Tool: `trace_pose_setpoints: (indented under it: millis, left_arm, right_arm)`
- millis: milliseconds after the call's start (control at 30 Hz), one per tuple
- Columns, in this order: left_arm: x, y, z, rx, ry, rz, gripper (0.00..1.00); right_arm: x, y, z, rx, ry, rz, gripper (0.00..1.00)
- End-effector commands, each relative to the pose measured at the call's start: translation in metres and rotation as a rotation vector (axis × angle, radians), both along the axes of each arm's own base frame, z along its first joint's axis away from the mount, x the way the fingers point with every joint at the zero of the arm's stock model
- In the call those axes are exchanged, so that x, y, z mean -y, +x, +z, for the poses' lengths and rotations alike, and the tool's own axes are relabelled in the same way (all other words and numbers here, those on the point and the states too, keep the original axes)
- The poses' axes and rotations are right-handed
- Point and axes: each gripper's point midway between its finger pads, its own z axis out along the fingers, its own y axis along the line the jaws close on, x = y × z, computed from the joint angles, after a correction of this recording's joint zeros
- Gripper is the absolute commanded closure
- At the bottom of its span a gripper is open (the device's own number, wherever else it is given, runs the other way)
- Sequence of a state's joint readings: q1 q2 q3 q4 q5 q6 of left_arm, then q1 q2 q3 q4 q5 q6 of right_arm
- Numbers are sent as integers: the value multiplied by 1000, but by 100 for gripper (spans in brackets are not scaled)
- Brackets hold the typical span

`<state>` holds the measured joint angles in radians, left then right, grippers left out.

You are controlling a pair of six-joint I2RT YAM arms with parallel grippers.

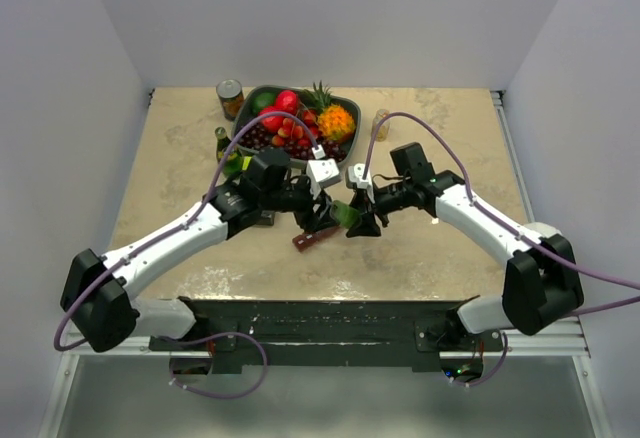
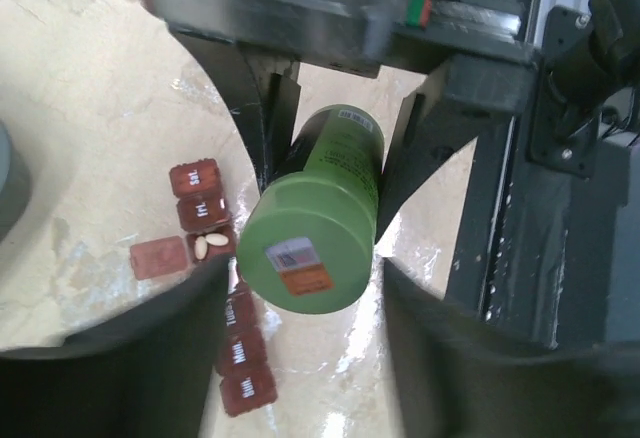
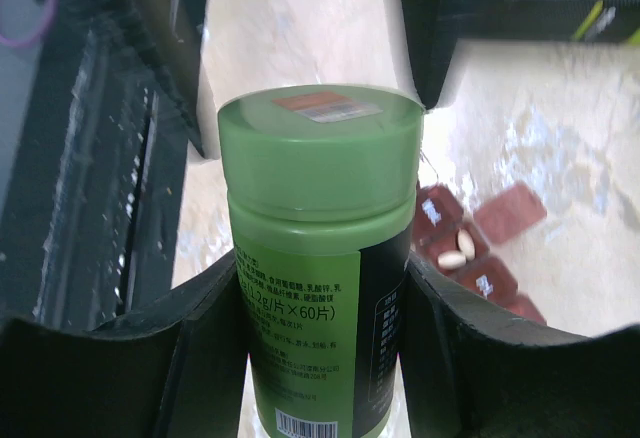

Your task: Sort the pills into containers

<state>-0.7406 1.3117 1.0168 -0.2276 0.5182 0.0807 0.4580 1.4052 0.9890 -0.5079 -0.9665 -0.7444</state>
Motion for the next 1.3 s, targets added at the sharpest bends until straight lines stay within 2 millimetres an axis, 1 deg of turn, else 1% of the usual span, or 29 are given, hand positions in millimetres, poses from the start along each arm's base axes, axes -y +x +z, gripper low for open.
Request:
trace_pose_setpoints:
  millis: [0, 33, 67, 133, 267, 300, 333, 367, 433, 500, 567, 600, 633, 667, 700, 733, 767, 800, 833, 867, 900, 967, 1000, 1267]
  left_arm:
    - [-8, -6, 27, 154, -47, -3, 15]
    - [-12, -10, 39, 158, -90, 22, 7]
    - [-15, -10, 47, 172, -116, 40, 1]
    - [-22, -13, 63, 174, -173, 80, 1]
    - [-35, -23, 79, 131, -264, 141, 1]
    - [-41, -24, 94, 111, -334, 203, 1]
    - [-46, -24, 85, 82, -344, 235, 1]
    - [-48, -23, 96, 92, -409, 260, 1]
    - [-62, -20, 96, 0, -495, 393, 1]
    - [-76, -9, 95, -113, -567, 559, 1]
    - [-81, -3, 92, -185, -593, 617, 1]
    - [-78, 0, 91, -282, -623, 654, 1]
    - [-77, 3, 90, -326, -629, 676, 1]
    - [-75, 6, 85, -376, -616, 706, 1]
    - [-69, 10, 81, -468, -602, 745, 1]
    - [-67, 13, 79, -503, -585, 765, 1]
    - [-64, 13, 71, -547, -548, 785, 1]
    - [-56, 17, 71, -588, -538, 791, 1]
    - [-51, 15, 69, -602, -526, 787, 1]
    - [-47, 17, 72, -601, -536, 781, 1]
    - [-42, 18, 69, -604, -531, 780, 1]
    - [-35, 18, 72, -601, -545, 756, 2]
    - [-32, 19, 71, -607, -536, 747, 2]
    - [-14, 22, 65, -597, -495, 664, 3]
  right_arm:
    - [-18, 4, 42, 97, 144, 74, 100]
    - [-18, 4, 42, 97, 143, 76, 100]
    - [-18, 4, 42, 99, 142, 76, 100]
    - [-17, 4, 41, 101, 137, 74, 100]
    - [-18, 5, 40, 102, 133, 74, 100]
    - [-17, 6, 40, 105, 131, 72, 100]
    - [-17, 5, 41, 107, 129, 72, 100]
    - [-17, 6, 40, 109, 124, 68, 100]
    - [-16, 7, 40, 115, 120, 66, 100]
    - [-16, 9, 39, 121, 113, 60, 100]
    - [-15, 9, 40, 130, 111, 57, 100]
    - [-15, 10, 39, 132, 107, 55, 100]
    - [-15, 10, 39, 131, 105, 52, 100]
    - [-15, 11, 39, 133, 104, 50, 100]
    - [-15, 12, 39, 138, 102, 47, 100]
    - [-14, 12, 37, 134, 99, 46, 100]
    - [-15, 12, 38, 138, 99, 47, 100]
    - [-14, 12, 38, 140, 99, 47, 100]
    - [-14, 12, 38, 140, 98, 43, 100]
    - [-14, 13, 37, 140, 96, 43, 100]
    - [-14, 12, 37, 140, 95, 44, 100]
    - [-13, 13, 36, 141, 93, 42, 100]
    - [-13, 13, 36, 142, 92, 41, 100]
    - [-13, 14, 34, 146, 86, 38, 100]
